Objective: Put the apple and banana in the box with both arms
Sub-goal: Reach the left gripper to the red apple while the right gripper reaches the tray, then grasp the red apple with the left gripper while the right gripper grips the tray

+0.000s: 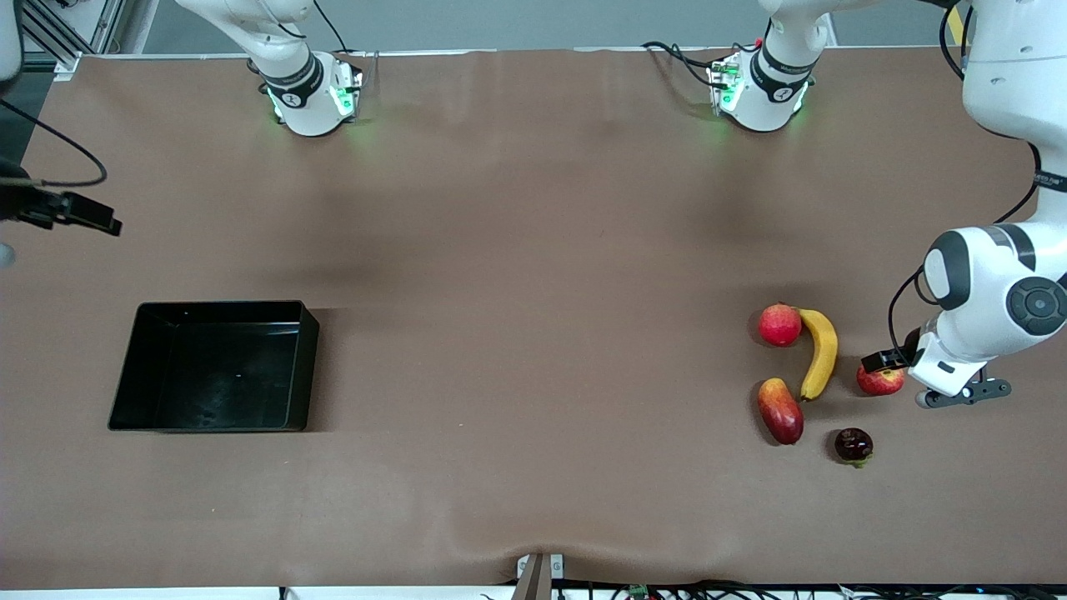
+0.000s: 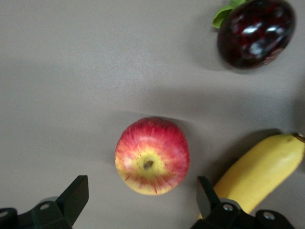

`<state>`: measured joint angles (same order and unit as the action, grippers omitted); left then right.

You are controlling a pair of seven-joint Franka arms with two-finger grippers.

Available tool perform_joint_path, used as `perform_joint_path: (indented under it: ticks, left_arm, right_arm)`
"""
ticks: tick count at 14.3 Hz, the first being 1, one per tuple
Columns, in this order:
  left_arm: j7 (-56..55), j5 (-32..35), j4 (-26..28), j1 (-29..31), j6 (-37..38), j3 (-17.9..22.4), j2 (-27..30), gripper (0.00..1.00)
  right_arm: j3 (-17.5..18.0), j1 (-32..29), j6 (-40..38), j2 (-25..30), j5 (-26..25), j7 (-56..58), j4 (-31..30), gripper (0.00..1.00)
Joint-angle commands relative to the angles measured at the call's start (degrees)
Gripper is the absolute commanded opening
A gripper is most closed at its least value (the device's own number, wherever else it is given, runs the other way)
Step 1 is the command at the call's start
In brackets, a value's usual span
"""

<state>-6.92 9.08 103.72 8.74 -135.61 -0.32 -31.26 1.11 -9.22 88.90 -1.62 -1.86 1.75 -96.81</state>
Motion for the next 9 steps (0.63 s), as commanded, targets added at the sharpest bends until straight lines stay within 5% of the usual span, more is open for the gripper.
perform_joint_path:
  ticks: [1, 7, 8, 9]
  left_arm:
    - [0.24, 0.5, -1.59, 0.57, -2.28, -0.47, -2.31, 1.0]
    - [-0.02, -0.99, -2.56, 0.75, -4.49, -0.56, -5.48, 1.0]
    - [0.24, -0.91, -2.65, 0.66, -4.57, -0.56, -5.57, 0.87]
    - [0.33, -0.73, -2.65, 0.57, -4.49, -0.56, -5.57, 0.61]
  right_arm:
    - [0.47, -0.44, 1.35, -4.34, 0.27, 0.53, 0.83, 1.0]
    - [0.47, -0.88, 8.2, -11.28, 0.27, 3.26, 0.57, 1.0]
    - [0.47, -0.8, 9.52, -12.86, 0.19, 3.34, 0.57, 1.0]
    - [0.47, -1.14, 11.27, -14.36, 0.19, 3.69, 0.74, 1.0]
